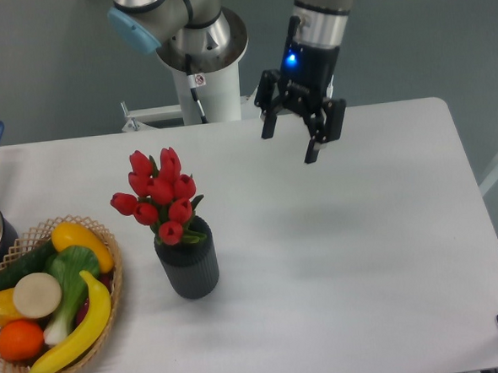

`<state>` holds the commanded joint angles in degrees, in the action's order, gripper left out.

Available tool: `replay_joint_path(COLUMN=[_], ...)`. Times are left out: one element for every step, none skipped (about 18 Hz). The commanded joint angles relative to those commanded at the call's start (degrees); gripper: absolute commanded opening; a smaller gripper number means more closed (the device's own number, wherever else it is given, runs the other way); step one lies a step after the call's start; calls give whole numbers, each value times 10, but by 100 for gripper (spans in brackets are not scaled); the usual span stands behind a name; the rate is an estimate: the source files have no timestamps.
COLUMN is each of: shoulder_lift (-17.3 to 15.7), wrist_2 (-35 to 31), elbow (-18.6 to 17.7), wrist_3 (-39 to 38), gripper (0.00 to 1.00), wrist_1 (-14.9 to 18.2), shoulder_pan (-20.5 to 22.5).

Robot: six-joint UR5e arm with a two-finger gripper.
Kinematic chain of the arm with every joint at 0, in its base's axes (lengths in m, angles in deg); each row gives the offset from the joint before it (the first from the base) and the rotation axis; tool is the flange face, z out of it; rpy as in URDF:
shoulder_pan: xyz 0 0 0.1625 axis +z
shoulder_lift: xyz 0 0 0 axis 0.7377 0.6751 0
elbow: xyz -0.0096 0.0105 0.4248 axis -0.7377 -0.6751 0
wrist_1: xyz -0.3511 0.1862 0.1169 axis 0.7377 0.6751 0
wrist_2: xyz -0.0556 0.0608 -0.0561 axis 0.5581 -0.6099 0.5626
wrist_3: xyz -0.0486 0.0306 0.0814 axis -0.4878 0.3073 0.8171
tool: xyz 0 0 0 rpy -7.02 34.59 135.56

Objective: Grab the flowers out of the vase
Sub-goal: 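Move the open gripper down toward the red tulips in the black vase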

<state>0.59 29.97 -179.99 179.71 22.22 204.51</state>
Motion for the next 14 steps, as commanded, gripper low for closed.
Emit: replay_joint_path(shoulder_lift=[8, 16, 23, 31, 38, 41, 41, 41, 41, 41, 41, 41, 41, 41], wrist_2=[11, 24, 40, 55, 65, 72, 83, 96, 106, 113, 113, 113, 118, 126], elbow=[-1, -1, -1, -1, -3, -8, -11, -18, -26, -36, -40, -42, -47, -48], wrist_3=[0, 0, 0, 1, 3, 3, 1, -1, 4, 7, 12, 14, 11, 9], gripper=[100, 100, 100, 100, 100, 100, 100, 100, 100, 100, 100, 100, 100, 100], wrist_1=[0, -1, -1, -1, -1, -2, -1, -1, -1, -2, -3, -3, -4, -3], shoulder_pan=[-4, -11, -17, -18, -19, -19, -19, -19, -18, -15, -14, -14, -16, -18])
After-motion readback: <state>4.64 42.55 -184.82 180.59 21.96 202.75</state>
